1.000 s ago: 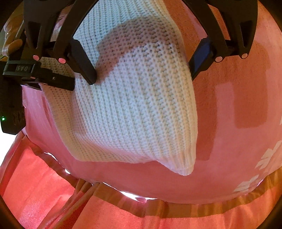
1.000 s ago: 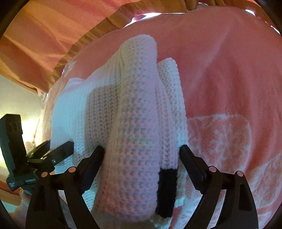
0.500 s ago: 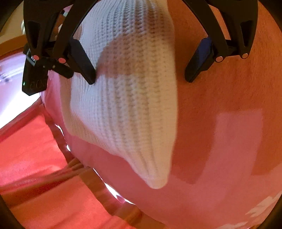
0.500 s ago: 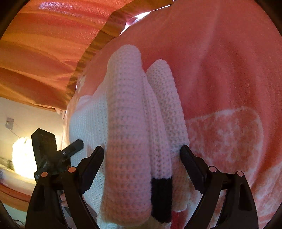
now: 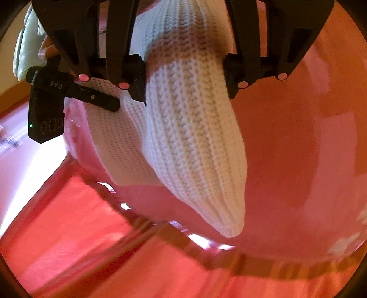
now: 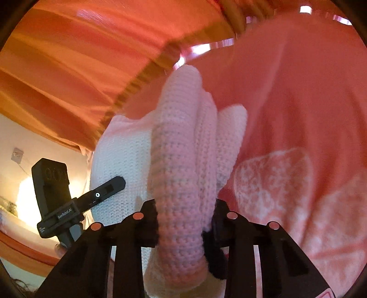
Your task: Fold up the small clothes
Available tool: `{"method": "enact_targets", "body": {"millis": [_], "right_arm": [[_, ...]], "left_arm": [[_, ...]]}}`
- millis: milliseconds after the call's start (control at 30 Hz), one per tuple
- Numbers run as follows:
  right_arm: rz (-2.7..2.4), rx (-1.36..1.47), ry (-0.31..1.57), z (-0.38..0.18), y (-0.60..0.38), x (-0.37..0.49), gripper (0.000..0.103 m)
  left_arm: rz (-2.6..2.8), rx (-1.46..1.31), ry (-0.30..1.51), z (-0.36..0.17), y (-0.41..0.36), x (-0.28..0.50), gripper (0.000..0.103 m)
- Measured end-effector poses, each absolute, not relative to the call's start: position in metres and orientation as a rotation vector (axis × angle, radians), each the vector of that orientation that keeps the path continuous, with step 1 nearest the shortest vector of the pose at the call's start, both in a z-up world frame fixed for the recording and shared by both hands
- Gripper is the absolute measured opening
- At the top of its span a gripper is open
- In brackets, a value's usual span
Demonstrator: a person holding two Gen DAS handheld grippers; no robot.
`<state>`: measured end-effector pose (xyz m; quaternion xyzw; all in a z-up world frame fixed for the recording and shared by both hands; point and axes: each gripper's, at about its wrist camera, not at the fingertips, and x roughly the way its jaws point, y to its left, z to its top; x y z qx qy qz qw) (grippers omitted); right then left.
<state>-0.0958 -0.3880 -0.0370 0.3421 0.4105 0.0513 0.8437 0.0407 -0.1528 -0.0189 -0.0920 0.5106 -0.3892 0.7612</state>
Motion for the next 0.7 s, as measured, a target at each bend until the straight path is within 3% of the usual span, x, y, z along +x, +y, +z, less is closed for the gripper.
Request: {"method": "enact_targets", "body": {"millis": [333, 500, 700], "right_arm": [[0.064, 0.559, 0.466, 0.15, -0.358, -0.204, 0.031], [0.109, 0.441, 0.281, 0.242, -0.317, -0.245, 0.031], [0.172, 0.324, 0.128, 0.316, -0.264, -0.263, 0.031]], "left_arm": [[-1.054, -0.119, 0.754, 0.164, -0.15, -0.031, 0.046], [-1.084, -0.099, 0.503, 0.267, -0.102, -0.069, 0.047], [-1.049, -0.075, 0.281, 0.341, -0.047, -0.093, 0.048]]}}
